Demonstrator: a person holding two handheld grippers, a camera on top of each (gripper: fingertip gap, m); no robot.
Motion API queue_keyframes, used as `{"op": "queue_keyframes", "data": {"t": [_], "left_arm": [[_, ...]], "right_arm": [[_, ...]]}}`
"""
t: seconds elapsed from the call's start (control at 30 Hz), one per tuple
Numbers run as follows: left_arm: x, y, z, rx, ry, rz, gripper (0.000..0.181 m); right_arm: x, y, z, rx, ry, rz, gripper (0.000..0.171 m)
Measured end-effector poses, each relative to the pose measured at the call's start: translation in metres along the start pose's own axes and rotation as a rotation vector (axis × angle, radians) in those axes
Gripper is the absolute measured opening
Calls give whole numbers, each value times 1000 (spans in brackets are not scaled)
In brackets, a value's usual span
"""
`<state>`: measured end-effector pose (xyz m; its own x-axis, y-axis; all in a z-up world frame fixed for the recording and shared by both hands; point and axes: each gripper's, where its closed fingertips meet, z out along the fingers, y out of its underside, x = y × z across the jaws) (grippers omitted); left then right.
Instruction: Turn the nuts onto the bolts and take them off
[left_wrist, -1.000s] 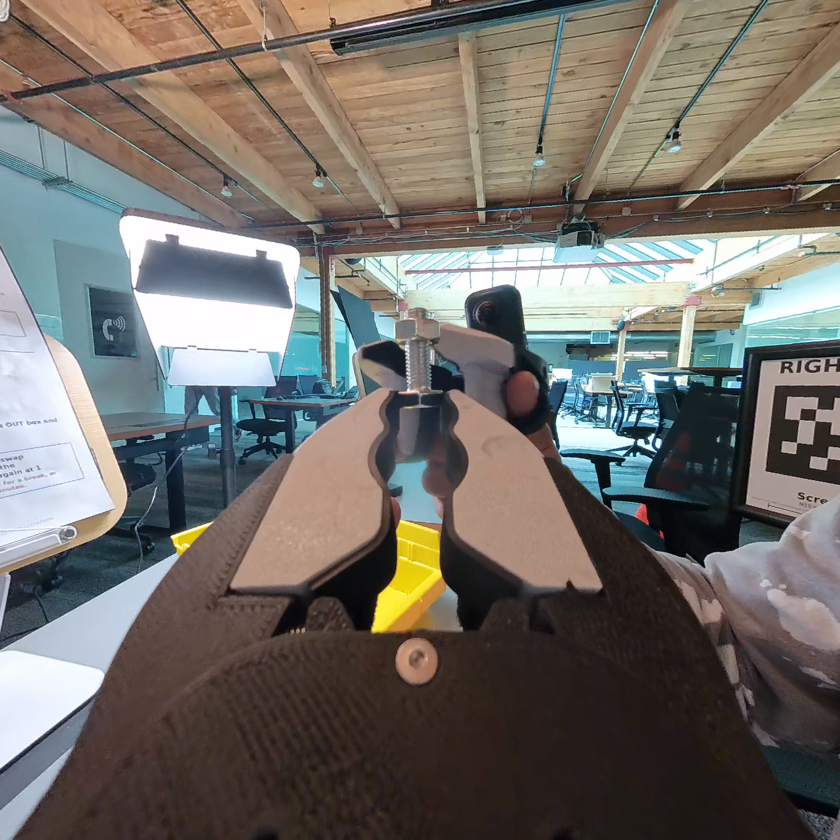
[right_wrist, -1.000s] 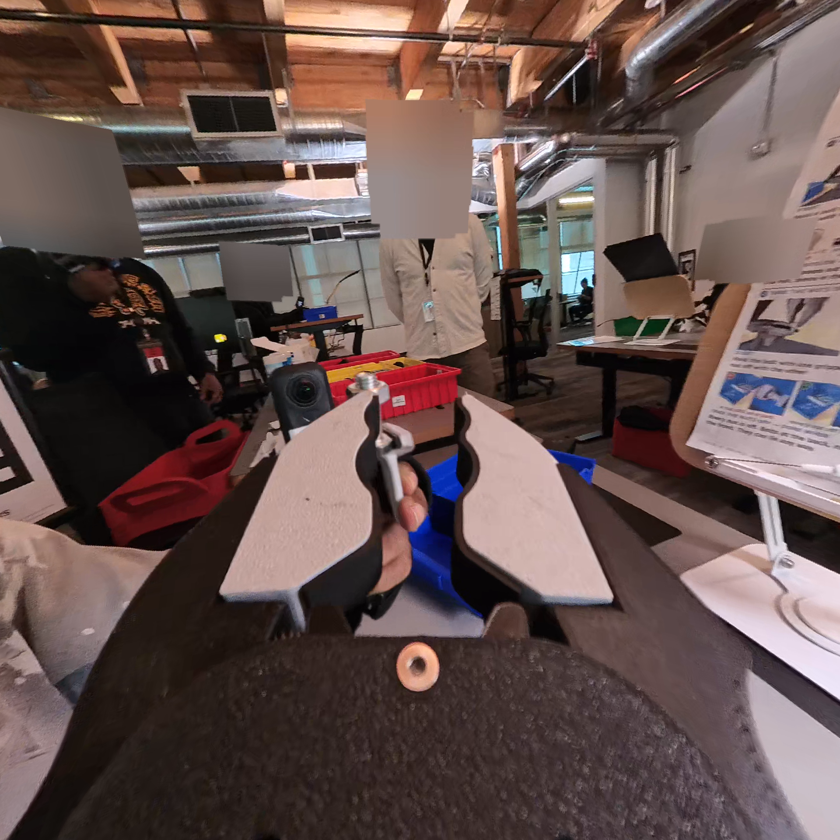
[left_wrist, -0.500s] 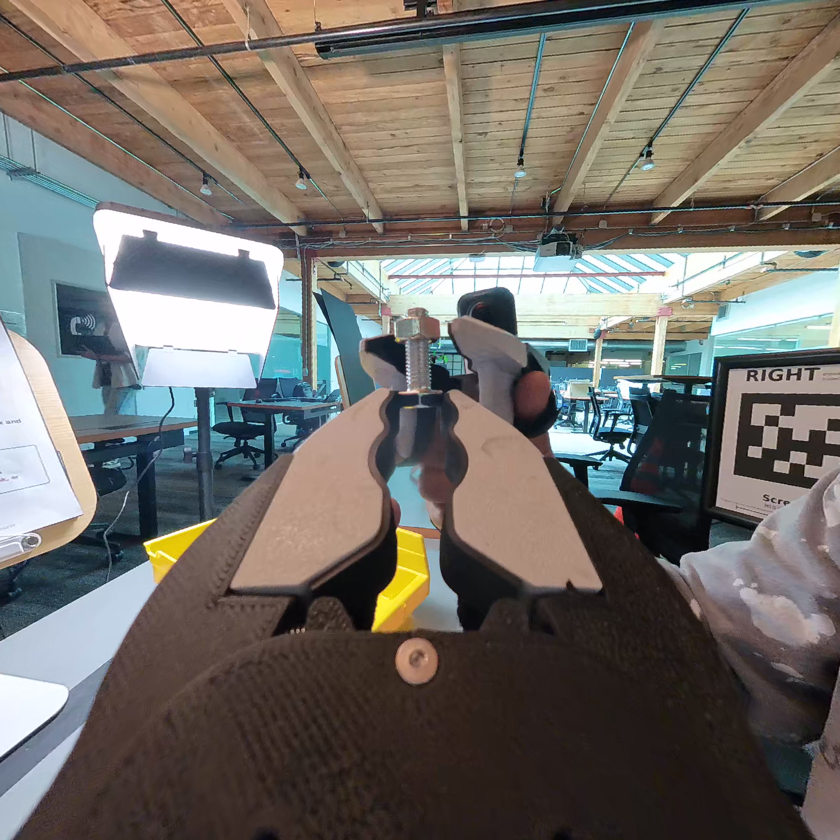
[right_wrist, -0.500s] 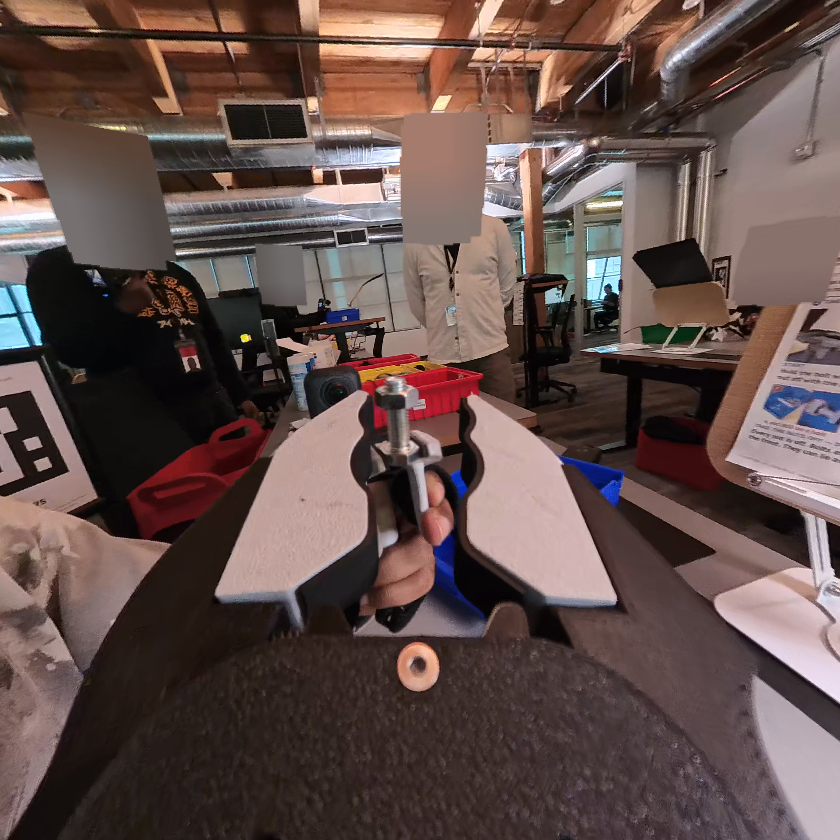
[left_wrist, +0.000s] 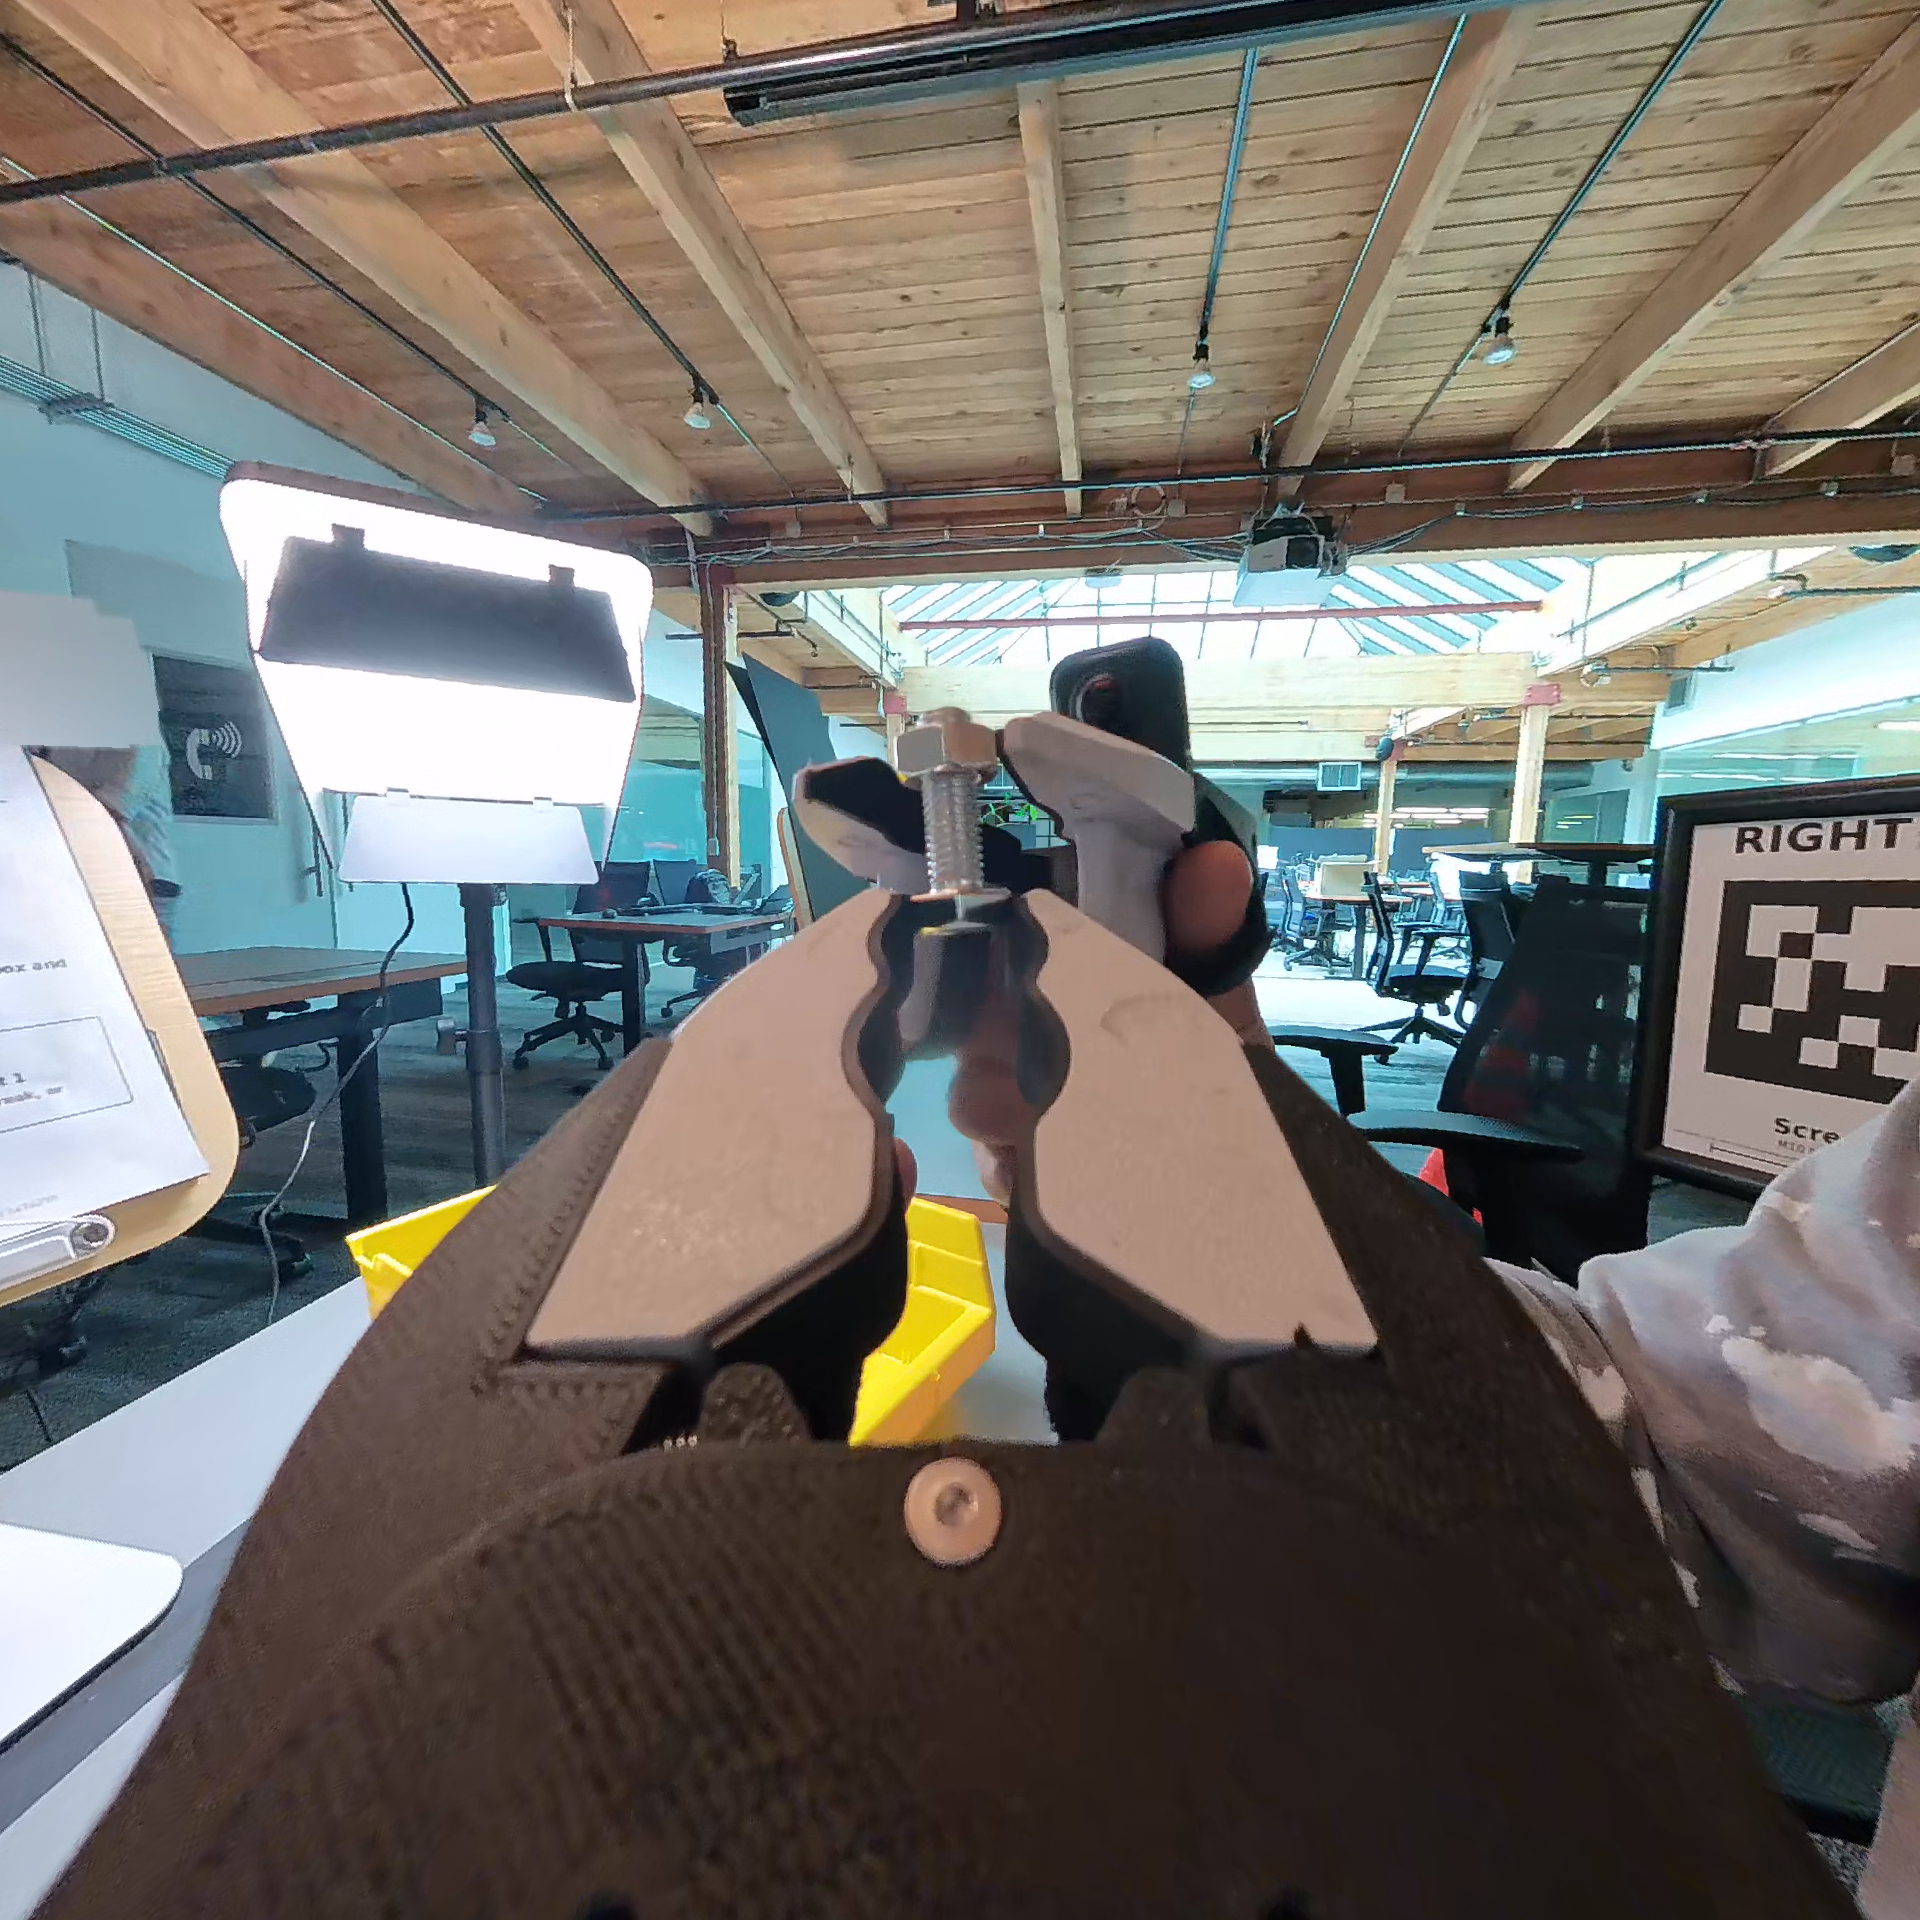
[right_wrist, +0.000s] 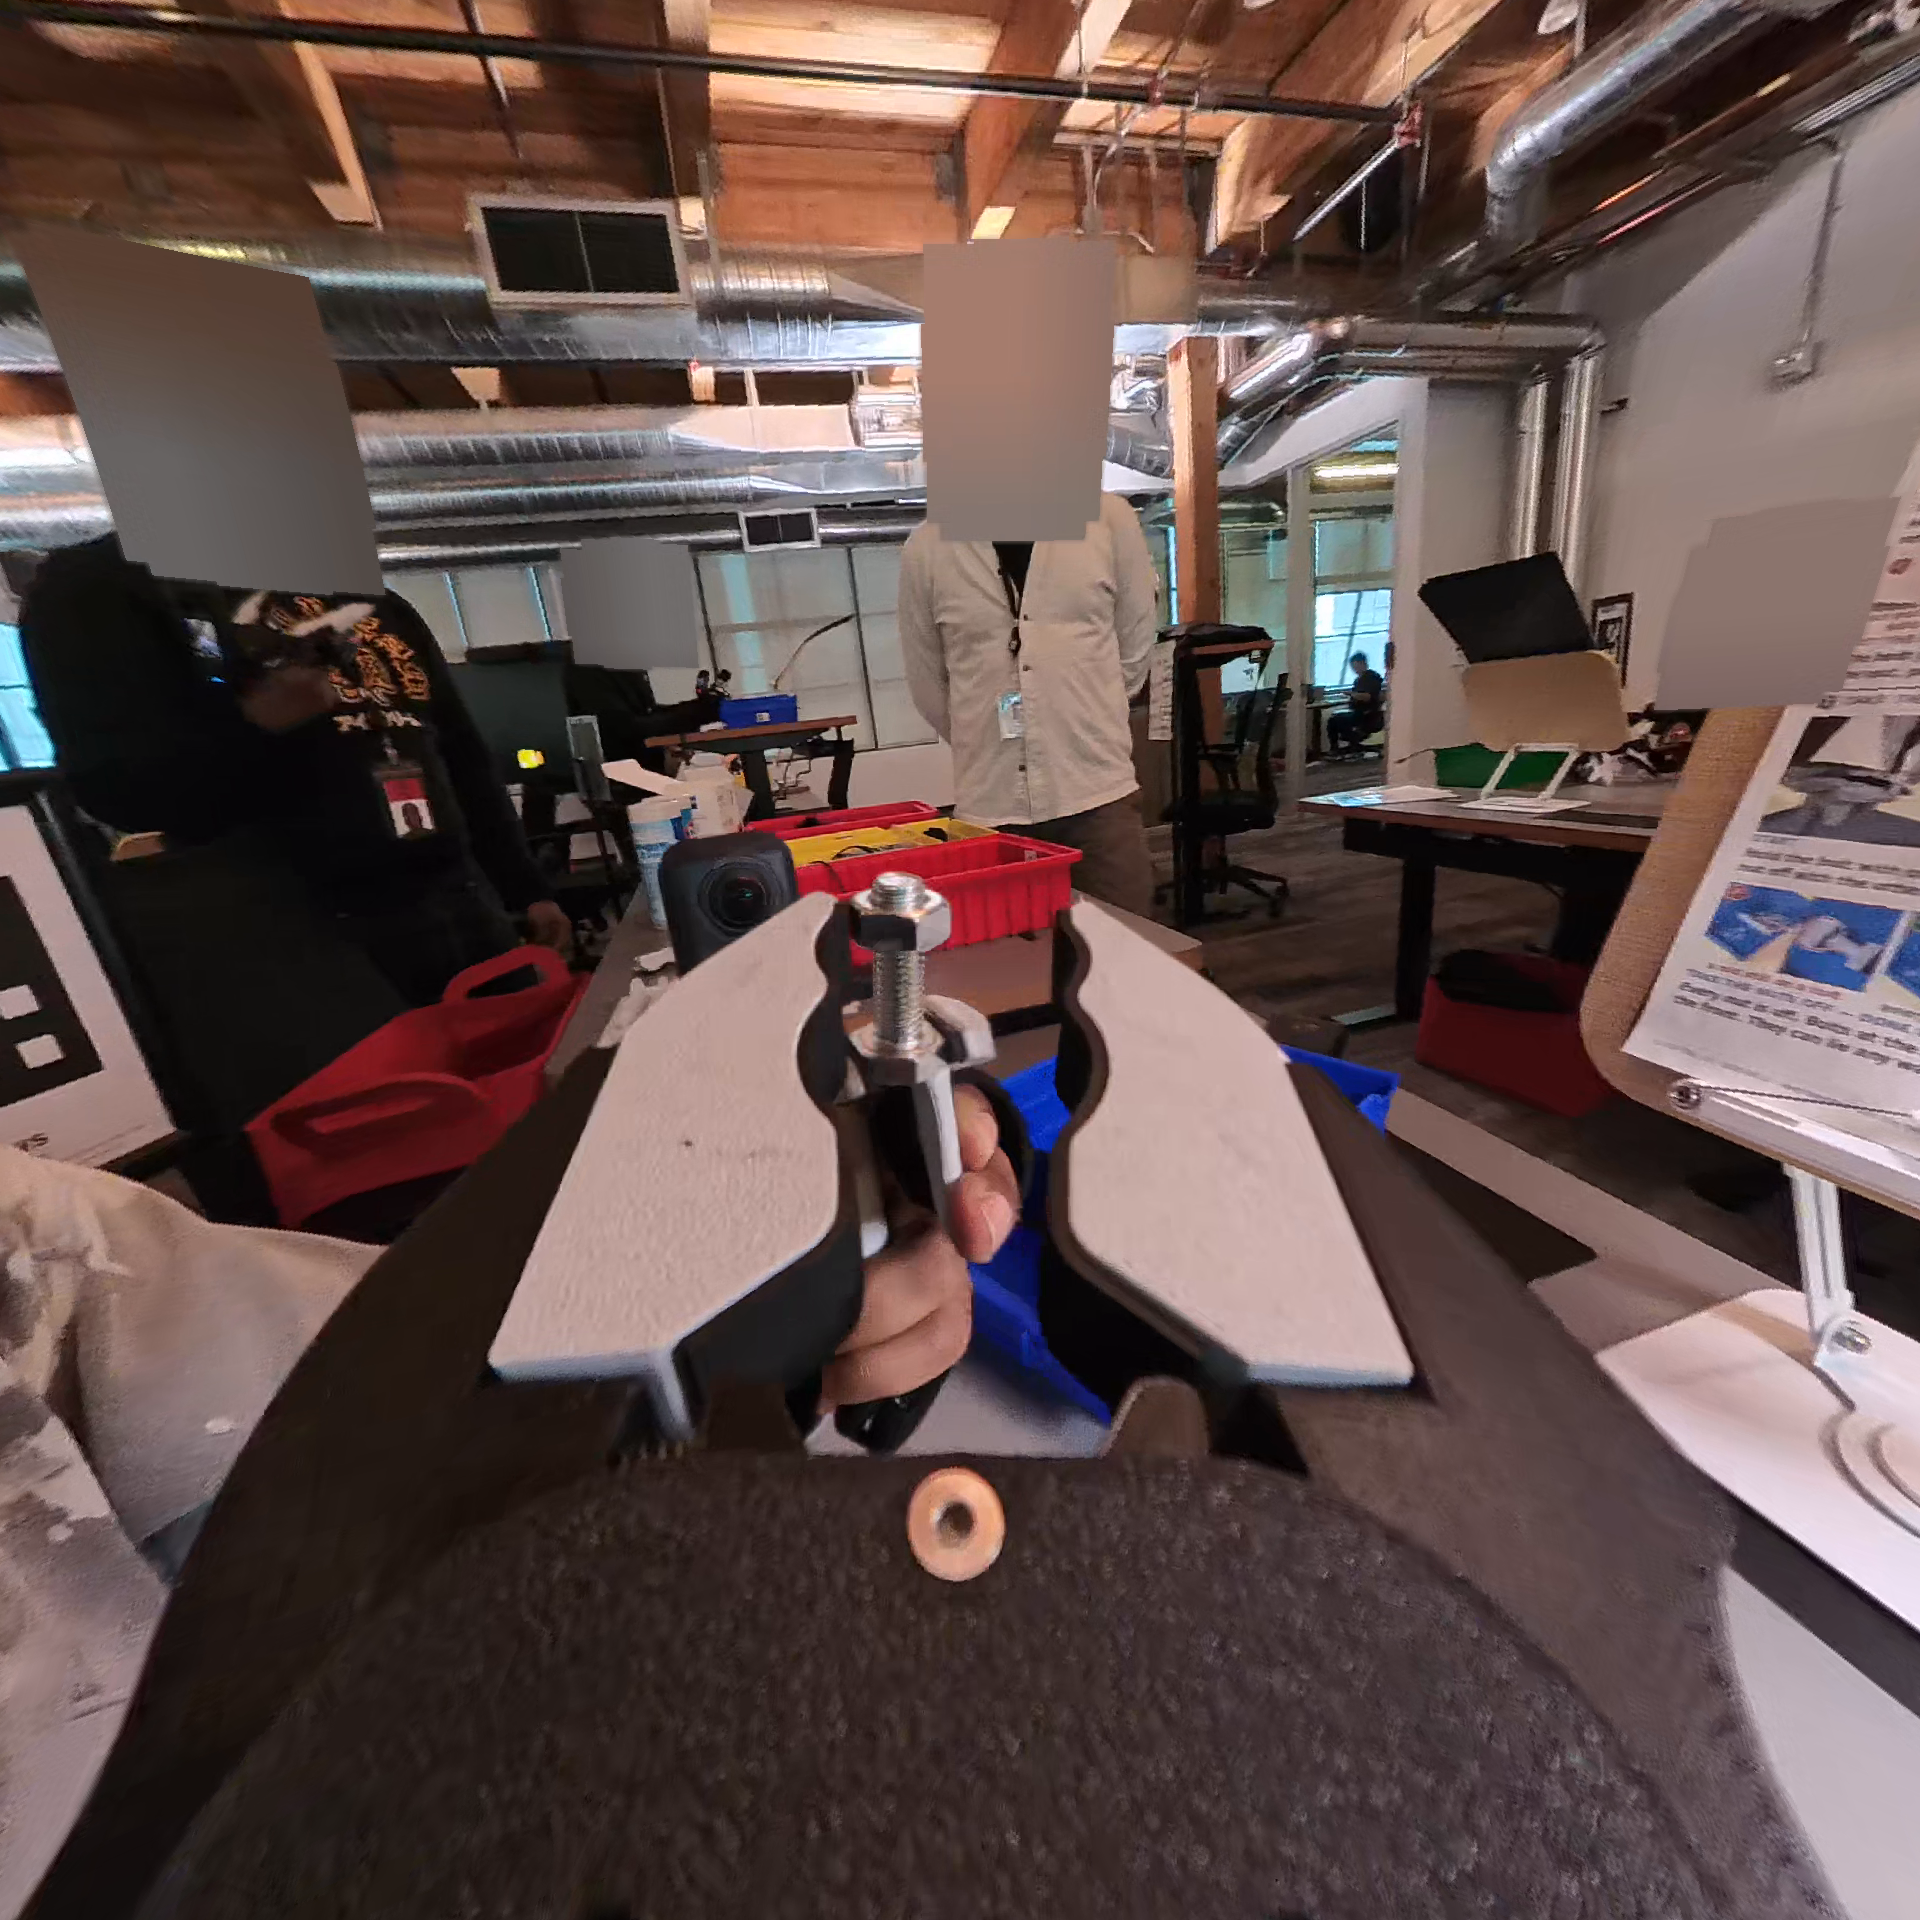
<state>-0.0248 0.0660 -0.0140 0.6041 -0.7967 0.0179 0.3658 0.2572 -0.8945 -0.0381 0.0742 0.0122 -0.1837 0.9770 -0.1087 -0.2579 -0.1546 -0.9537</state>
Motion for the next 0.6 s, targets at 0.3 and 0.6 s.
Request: {"op": "queue_keyframes", "data": {"t": [0.3,0.6], "left_arm": [[-3,-6,-4,24,-11,19,18],[2,-17,-7,73,10,41,18]], "right_arm": [[3,-6,-4,35,-6,51,32],[25,-12,-15,65,81,66,18]]}}
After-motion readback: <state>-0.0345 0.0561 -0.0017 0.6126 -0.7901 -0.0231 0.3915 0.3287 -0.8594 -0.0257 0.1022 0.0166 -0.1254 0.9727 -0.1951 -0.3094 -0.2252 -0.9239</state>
